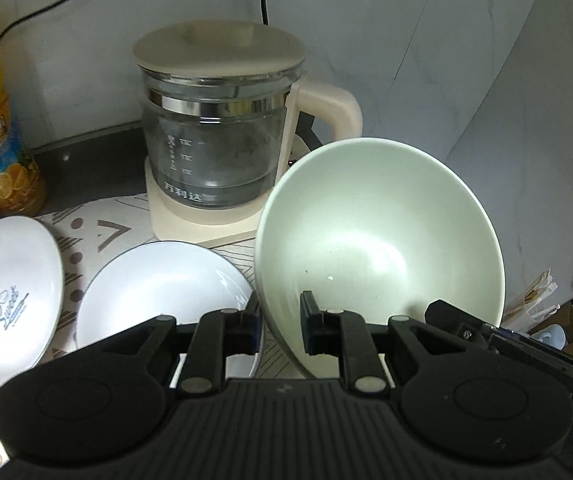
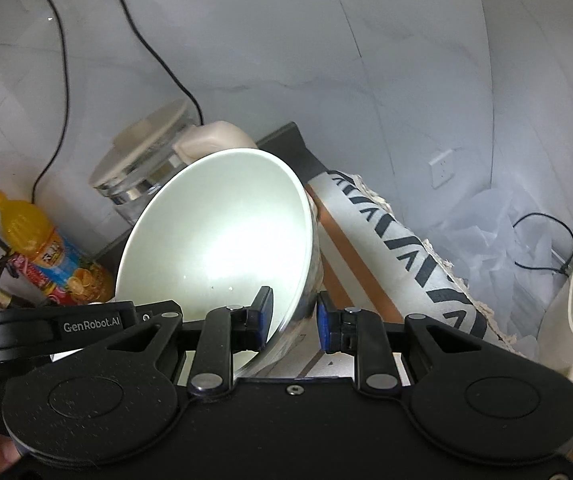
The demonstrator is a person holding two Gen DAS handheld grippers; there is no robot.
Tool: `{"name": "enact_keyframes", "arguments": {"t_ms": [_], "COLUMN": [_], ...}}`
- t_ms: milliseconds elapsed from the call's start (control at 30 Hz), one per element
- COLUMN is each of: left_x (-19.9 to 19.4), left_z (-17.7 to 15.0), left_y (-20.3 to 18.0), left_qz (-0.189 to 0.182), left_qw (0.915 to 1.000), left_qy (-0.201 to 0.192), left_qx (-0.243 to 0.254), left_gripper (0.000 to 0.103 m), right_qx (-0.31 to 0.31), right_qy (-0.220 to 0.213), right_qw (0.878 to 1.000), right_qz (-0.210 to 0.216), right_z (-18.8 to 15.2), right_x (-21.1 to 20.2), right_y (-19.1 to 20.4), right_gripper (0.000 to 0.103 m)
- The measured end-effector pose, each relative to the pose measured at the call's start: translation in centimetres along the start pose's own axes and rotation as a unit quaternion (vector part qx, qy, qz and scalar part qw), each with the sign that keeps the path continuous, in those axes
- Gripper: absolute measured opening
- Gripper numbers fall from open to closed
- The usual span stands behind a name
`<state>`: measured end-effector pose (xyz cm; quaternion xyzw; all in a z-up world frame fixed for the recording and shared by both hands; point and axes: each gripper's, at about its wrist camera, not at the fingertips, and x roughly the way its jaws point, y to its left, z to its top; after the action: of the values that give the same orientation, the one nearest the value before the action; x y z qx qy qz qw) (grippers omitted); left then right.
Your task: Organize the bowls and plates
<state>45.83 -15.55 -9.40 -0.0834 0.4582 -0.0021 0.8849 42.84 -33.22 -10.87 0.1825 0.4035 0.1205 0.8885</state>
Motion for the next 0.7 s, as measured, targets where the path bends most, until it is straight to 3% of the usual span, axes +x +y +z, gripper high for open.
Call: {"name": "enact_keyframes", "arguments": {"t_ms": [700], "left_x": [-7.2], "left_z": [-5.6], "left_y": [3.7], "left_qz": [0.037], "left_qw": [0.9966], "left_qy": [-0.027], "left_qx": [-0.069], "left_gripper": [0.018], "right_qx": [-0.069], "right_qy": [0.009], "right_qw": [0.995], "right_qz": [0.07], "right_z": [-3.5], "right_x": [-3.8], "right_y": [3.2], "right_gripper": [0.023]}}
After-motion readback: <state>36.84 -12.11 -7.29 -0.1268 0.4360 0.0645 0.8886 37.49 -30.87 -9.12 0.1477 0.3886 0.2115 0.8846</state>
